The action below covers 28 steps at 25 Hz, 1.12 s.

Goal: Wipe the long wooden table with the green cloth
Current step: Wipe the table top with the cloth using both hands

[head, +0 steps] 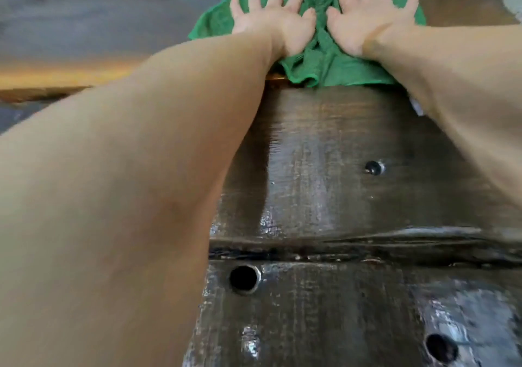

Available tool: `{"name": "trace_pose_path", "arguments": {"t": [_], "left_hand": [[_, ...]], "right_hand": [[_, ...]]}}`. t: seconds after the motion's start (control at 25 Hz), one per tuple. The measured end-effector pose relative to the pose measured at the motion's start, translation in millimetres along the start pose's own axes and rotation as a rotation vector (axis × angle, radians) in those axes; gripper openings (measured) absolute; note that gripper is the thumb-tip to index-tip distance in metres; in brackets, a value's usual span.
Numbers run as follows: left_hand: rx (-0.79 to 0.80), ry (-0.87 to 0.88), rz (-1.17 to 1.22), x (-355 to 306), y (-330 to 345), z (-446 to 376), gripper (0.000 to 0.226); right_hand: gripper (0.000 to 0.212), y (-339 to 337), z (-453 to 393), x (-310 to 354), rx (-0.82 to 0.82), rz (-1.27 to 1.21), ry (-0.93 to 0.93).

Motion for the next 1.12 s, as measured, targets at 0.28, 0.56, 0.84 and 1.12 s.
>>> {"name": "trace_pose_path", "arguments": {"t": [0.28, 0.56, 0.84, 1.12], "left_hand": [[0.056, 0.023, 0.013, -1, 7, 96, 0.061], [0.036, 0.001, -0.001, 9, 15, 231, 0.067], [0.123, -0.106, -0.019, 24, 23, 371, 0.080], [0.134, -0.110, -0.001, 33, 29, 514, 0.085]], "right_hand": [[0.061, -1, 98, 5, 0.090, -0.028, -0.006], [0.063, 0, 232, 21, 0.119, 0.011, -0.041], [0.072, 3, 357, 33, 0.193, -0.006, -0.056], [0.083, -3, 496, 42, 0.254, -0.018, -0.079]]}}
Point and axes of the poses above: each hand's wrist, its own z-axis away from the middle knuckle, its own y-axis out of the palm, x = y × z, the point moved 6 cm from there along -z, towards the middle knuckle, and after that the axes turned 6 degrees about -y, right-handed, at the moved point
